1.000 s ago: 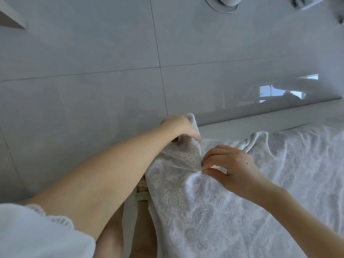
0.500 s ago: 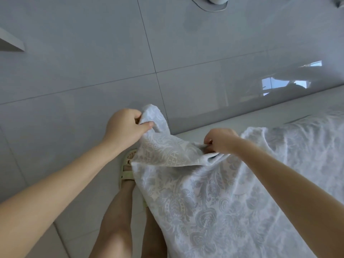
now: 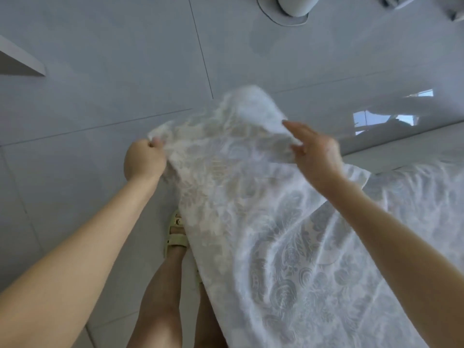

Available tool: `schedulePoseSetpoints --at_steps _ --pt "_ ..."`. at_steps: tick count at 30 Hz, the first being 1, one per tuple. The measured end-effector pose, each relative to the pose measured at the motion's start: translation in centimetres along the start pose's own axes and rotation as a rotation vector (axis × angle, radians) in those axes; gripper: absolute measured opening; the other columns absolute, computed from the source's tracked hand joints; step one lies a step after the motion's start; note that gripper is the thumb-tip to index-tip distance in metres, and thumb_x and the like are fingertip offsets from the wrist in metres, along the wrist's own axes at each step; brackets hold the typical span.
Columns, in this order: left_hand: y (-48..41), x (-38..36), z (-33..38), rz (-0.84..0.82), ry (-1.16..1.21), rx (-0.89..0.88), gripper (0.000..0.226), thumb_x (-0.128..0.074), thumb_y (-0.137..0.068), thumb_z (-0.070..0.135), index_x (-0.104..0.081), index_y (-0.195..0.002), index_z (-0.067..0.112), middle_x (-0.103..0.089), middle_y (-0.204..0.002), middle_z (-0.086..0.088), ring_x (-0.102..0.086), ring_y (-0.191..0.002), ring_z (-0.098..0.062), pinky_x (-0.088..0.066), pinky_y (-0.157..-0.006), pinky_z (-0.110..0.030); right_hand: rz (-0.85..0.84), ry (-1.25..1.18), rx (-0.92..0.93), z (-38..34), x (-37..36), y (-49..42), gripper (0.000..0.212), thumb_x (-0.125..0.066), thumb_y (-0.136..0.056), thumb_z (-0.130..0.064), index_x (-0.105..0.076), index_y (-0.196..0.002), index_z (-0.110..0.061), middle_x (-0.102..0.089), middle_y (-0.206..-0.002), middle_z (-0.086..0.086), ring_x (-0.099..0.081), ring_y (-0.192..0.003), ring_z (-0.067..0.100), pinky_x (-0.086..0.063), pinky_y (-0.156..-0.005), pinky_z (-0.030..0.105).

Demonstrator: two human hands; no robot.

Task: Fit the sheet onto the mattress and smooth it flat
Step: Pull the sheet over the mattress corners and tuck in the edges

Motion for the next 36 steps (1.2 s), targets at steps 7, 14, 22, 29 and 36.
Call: schedulePoseSetpoints --at_steps 7,14,22,29,36 --pt "2.4 -4.1 -4.2 -0.474 -0.284 0.127 0.074 -0.026 -0.096 0.056 -0.049 -0.127 -0.006 -0.06 -0.119 -0.026 -0.06 -0.105 -0.037 -0.045 -0.095 -0.04 -0.256 0.145 -0.283 1.8 -2.3 5.5 0.043 -0.045 -0.098 -0.017 -0.043 -0.14 -0.021 -0.056 -0.134 0.001 -0.055 -0.117 0.024 -0.043 -0.081 0.03" --pt "13.2 -10.9 -4.5 -1.001 -0.138 0.333 0.066 -0.053 -0.084 0.061 -0.051 -0.124 0.009 -0.061 -0.111 -0.009 -0.062 -0.093 -0.024 -0.055 -0.07 -0.031 -0.509 0.275 -0.469 6.1 -4.6 11.5 0.049 -0.036 -0.095 -0.05 -0.053 -0.13 -0.022 -0.053 -0.137 -0.003 -0.041 -0.132 0.022 -0.028 -0.112 0.042" --pt "10.4 -9.1 -8.8 -0.463 0.126 0.341 0.041 -0.049 -0.095 0.032 -0.058 -0.068 0.002 -0.056 -0.053 -0.007 -0.052 -0.053 -0.025 -0.04 -0.056 -0.027 -0.491 0.267 -0.343 4.4 -5.9 13.1 0.044 -0.033 -0.098 -0.044 -0.053 -0.132 -0.023 -0.049 -0.14 -0.008 -0.031 -0.139 0.016 -0.009 -0.118 0.046" --pt "8.4 -10.9 -6.8 -0.521 0.021 0.369 0.059 -0.045 -0.093 0.044 -0.041 -0.134 0.002 -0.059 -0.115 -0.017 -0.061 -0.094 -0.034 -0.052 -0.062 -0.033 -0.488 0.231 -0.33 4.1 -5.6 13.3 0.043 -0.034 -0.098 -0.046 -0.056 -0.128 -0.025 -0.052 -0.135 -0.007 -0.033 -0.137 0.017 -0.005 -0.117 0.044" --pt "10.6 -11.8 -6.7 -0.656 0.085 0.283 0.023 -0.051 -0.083 -0.003 -0.049 -0.067 0.012 -0.053 -0.07 -0.01 -0.049 -0.059 -0.02 -0.044 -0.052 -0.027 -0.587 0.28 -0.295 3.7 -6.3 13.6 0.049 -0.026 -0.096 -0.052 -0.053 -0.131 -0.03 -0.046 -0.14 -0.008 -0.023 -0.141 0.02 -0.001 -0.116 0.052"
Point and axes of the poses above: each hand's wrist, its own y-axis away from the middle knuckle, its own x-axis out of the back of the hand, z = x × y, the point moved 2 cm from there along -y, towards the middle knuckle
